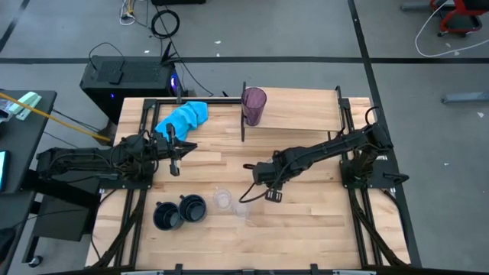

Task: Stack small to large cups/mugs on shelf
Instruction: Put the orange mug on the shelf, then move the right black mug to the middle of the table

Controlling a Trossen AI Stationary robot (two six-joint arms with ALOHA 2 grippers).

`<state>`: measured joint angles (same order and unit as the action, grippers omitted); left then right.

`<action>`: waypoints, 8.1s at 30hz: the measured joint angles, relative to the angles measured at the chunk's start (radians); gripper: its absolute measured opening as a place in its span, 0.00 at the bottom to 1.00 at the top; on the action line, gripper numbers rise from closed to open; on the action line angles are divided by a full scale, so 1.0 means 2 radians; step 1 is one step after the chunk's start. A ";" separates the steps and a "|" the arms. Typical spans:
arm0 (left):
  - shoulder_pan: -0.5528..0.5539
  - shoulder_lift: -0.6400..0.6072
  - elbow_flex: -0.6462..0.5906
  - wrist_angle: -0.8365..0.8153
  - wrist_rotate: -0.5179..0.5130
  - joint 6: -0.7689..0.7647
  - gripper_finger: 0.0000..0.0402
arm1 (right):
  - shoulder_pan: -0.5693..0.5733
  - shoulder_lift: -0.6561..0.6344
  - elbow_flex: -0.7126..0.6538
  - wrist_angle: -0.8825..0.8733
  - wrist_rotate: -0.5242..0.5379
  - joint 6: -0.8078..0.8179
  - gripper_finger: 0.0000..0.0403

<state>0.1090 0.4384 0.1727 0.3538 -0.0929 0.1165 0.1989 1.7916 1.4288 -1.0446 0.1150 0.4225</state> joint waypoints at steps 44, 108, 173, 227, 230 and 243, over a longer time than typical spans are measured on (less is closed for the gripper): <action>0.000 0.000 0.000 -0.001 0.000 0.000 0.08 | 0.005 -0.147 0.029 -0.093 0.080 -0.320 0.04; 0.000 0.000 0.000 -0.001 0.000 0.000 0.08 | -0.232 -0.154 0.085 -0.110 0.116 -0.491 0.29; 0.000 0.000 0.000 0.000 0.000 0.000 0.08 | -0.373 -0.235 -0.061 0.104 0.100 -0.357 0.42; 0.000 0.000 0.000 0.009 0.004 -0.045 0.10 | -0.090 -0.314 -0.210 0.318 0.066 -0.155 0.34; -0.001 0.000 0.000 0.024 0.013 -0.199 0.10 | -0.073 -0.314 -0.219 0.318 0.067 -0.145 0.34; -0.005 0.014 0.053 -0.098 0.109 -0.457 0.03 | -0.008 -0.314 -0.258 0.332 0.114 -0.123 0.34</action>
<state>0.0990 0.4658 0.2787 0.1571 0.1248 -0.7973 0.1823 1.1637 0.9133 -0.3803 0.3430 0.1768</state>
